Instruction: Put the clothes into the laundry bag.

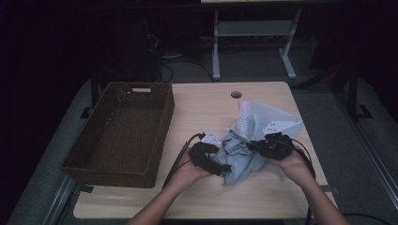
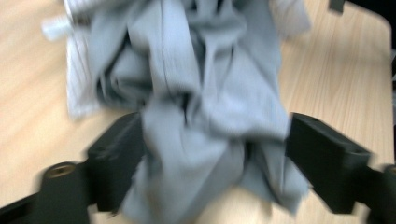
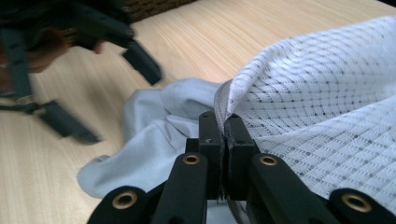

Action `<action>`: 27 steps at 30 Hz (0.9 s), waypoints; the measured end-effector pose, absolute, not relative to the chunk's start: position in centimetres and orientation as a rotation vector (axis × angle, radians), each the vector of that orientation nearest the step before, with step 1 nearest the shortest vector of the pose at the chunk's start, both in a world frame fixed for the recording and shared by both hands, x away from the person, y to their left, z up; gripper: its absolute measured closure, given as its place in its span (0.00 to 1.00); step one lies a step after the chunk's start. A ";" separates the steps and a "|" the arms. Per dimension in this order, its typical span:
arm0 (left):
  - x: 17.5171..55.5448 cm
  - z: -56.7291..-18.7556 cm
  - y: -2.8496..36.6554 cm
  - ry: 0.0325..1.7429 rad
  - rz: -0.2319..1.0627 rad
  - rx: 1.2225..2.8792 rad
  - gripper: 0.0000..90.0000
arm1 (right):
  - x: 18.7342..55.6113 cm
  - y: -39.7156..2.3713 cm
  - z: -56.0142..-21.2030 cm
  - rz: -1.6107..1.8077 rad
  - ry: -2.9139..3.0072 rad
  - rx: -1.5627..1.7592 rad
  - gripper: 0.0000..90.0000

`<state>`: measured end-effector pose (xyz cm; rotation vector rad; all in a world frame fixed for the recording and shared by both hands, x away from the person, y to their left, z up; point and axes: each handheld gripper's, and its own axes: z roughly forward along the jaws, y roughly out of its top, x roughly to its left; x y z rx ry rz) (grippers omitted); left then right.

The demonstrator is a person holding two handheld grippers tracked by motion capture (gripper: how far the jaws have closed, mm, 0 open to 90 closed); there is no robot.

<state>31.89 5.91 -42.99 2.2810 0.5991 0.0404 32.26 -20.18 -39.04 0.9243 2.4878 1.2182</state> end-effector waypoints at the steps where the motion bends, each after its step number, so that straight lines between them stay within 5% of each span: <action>1: 31.4 -43.8 5.8 0.594 0.044 2.315 0.15 | 32.4 -20.3 -39.2 1.213 2.489 0.934 0.97; 8: 31.4 -45.4 3.6 0.545 0.045 2.388 0.21 | 32.7 -20.4 -39.7 1.191 2.499 0.946 0.97; 13: 31.4 -45.9 2.7 0.514 0.109 2.427 0.48 | 32.7 -20.3 -39.9 1.177 2.509 0.945 0.97; 18: 31.7 -45.8 3.0 0.498 0.079 2.415 0.86 | 32.7 -20.1 -40.1 1.155 2.522 0.945 0.97; 27: 32.2 -43.5 5.5 0.552 0.090 2.276 0.90 | 31.9 -18.9 -39.6 1.186 2.568 0.912 0.97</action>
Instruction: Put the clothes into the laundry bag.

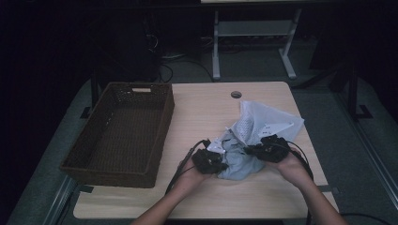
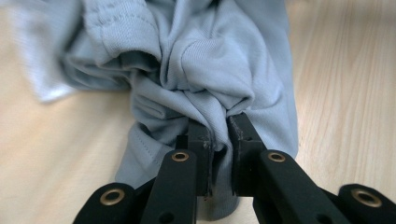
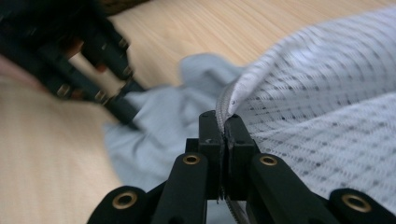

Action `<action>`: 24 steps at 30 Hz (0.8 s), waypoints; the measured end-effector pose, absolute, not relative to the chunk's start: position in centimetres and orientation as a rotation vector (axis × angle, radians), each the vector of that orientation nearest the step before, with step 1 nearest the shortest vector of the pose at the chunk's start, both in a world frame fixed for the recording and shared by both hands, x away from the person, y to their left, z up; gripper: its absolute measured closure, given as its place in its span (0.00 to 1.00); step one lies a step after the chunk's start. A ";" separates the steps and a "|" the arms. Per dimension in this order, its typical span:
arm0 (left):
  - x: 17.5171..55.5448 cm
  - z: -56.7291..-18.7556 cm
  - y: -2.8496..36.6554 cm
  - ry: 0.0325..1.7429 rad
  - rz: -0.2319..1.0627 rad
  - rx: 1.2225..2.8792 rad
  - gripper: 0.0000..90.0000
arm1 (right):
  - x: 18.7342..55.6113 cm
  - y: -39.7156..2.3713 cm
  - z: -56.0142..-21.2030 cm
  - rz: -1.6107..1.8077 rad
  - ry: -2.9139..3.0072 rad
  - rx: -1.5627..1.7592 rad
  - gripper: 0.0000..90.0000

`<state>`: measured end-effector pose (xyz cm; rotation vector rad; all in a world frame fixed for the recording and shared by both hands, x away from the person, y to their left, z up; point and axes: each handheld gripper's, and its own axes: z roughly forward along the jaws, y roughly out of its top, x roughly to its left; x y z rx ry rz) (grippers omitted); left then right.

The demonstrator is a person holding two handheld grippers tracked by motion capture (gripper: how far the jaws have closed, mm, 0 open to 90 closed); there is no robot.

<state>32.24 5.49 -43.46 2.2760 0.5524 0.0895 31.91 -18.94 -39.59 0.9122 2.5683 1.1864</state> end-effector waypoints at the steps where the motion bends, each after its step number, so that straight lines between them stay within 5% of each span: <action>1: 32.3 -43.1 5.8 0.562 0.092 2.257 0.90 | 31.8 -18.6 -39.4 1.194 2.571 0.898 0.97; 10: 32.1 -41.5 6.2 0.560 0.064 2.143 0.90 | 30.6 -15.9 -37.3 1.351 2.586 0.785 0.97; 20: 32.5 -43.7 2.6 0.560 -0.015 2.135 0.89 | 30.4 -15.9 -37.4 1.411 2.616 0.784 0.97; 24: 32.7 -43.9 2.7 0.552 -0.024 2.128 0.78 | 30.3 -16.3 -37.9 1.386 2.622 0.794 0.97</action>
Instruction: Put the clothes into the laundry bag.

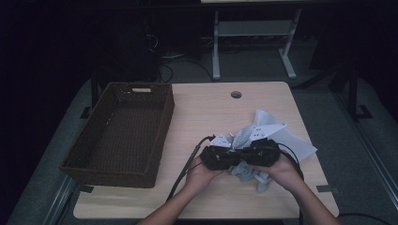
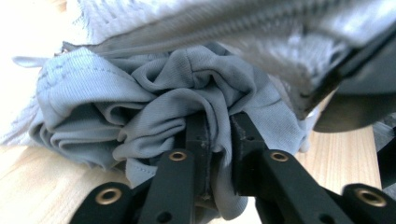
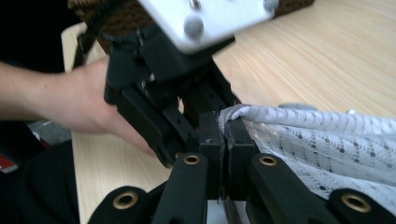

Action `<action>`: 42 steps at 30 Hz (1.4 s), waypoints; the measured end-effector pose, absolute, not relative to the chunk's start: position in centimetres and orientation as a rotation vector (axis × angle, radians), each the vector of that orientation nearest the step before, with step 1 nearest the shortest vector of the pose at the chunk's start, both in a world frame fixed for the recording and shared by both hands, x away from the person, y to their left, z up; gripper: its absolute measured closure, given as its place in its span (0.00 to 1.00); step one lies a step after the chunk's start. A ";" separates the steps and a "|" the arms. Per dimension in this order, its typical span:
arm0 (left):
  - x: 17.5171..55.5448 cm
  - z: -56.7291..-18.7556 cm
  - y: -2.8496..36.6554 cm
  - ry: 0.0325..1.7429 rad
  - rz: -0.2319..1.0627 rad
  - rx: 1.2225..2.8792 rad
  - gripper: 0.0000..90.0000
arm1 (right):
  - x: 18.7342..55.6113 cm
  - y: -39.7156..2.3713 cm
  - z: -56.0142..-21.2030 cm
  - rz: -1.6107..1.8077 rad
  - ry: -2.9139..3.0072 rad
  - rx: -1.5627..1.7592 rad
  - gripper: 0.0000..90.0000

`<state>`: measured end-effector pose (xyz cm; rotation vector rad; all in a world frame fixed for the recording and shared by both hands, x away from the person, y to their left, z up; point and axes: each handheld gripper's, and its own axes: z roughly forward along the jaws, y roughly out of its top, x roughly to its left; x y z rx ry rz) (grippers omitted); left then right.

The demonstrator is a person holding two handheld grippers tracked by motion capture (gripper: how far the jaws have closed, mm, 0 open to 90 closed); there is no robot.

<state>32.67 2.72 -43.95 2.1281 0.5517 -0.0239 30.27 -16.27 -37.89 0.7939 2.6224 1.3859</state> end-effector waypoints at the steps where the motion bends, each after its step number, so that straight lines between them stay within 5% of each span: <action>1: 32.6 -43.8 3.2 0.545 -0.032 2.131 0.71 | 30.3 -16.6 -38.2 1.369 2.627 0.799 0.97; 6: 32.4 -42.4 5.3 0.535 -0.014 2.151 0.47 | 30.4 -17.2 -38.5 1.341 2.626 0.805 0.97; 10: 33.0 -40.8 7.7 0.564 0.029 2.123 0.43 | 30.5 -17.4 -38.6 1.336 2.622 0.810 0.97; 17: 35.2 -39.1 9.0 0.617 0.115 2.114 0.50 | 30.7 -17.5 -38.7 1.320 2.621 0.808 0.97; 24: 40.7 -41.8 6.4 0.657 0.222 2.242 0.53 | 30.7 -17.5 -38.8 1.317 2.623 0.806 0.97; 38: 43.7 -45.6 3.3 0.602 0.100 2.334 0.57 | 30.9 -17.7 -38.7 1.327 2.621 0.812 0.97; 42: 43.7 -45.7 2.8 0.568 0.065 2.354 0.73 | 30.9 -17.7 -38.7 1.328 2.620 0.810 0.97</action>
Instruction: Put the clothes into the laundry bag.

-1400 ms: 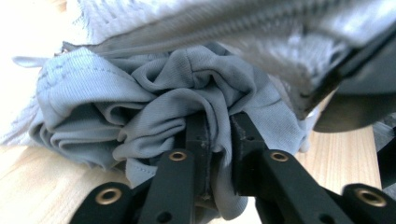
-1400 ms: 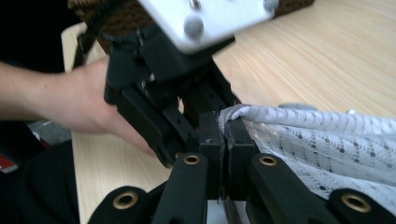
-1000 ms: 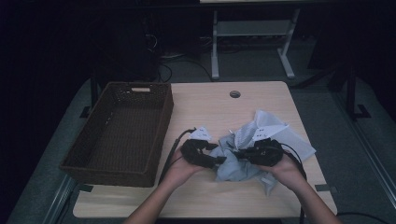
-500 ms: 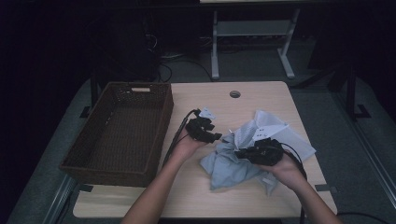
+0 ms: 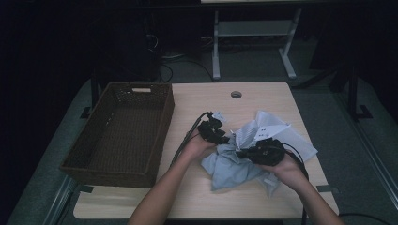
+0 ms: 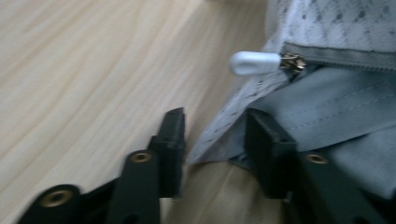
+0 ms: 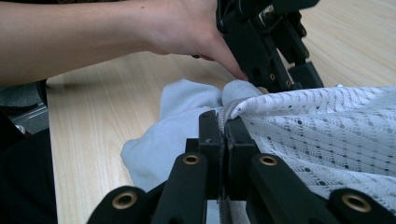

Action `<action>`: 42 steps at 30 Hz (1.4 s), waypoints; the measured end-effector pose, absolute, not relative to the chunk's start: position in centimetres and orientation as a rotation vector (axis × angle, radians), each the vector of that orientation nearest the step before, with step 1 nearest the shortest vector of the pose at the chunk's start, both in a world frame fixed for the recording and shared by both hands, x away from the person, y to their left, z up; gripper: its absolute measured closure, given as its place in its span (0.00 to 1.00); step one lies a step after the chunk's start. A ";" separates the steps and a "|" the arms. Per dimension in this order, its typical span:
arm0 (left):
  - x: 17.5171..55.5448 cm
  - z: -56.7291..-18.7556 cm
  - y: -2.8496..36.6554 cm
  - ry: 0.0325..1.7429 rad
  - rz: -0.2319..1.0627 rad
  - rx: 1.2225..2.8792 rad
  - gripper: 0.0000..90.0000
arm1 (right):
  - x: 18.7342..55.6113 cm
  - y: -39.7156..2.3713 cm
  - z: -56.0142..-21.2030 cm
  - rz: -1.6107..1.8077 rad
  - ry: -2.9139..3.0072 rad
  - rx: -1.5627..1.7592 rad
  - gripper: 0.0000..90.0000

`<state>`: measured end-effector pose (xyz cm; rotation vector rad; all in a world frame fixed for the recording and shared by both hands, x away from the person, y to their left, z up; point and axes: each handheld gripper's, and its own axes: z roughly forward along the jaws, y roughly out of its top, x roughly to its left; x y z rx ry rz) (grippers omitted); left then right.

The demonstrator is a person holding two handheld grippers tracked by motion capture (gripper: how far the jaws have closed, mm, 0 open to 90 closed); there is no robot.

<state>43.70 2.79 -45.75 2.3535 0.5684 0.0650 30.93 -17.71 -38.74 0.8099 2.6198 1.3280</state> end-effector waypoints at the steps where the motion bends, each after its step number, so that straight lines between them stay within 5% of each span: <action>1: 43.7 -45.8 2.7 0.563 0.067 2.361 0.80 | 30.9 -17.7 -38.8 1.330 2.618 0.805 0.97; 4: 43.6 -45.7 2.7 0.552 0.069 2.376 0.98 | 30.9 -17.8 -38.7 1.331 2.614 0.806 0.97; 21: 37.8 -44.5 9.2 0.781 0.010 2.325 0.99 | 31.9 -19.2 -39.3 1.282 2.570 0.893 0.94; 29: 35.7 -44.4 10.5 0.774 0.012 2.305 0.99 | 31.0 -19.0 -38.1 1.316 2.544 0.898 0.63; 42: 35.7 -44.3 10.4 0.756 -0.002 2.300 0.99 | 29.2 -14.1 -38.3 1.299 2.675 0.712 0.51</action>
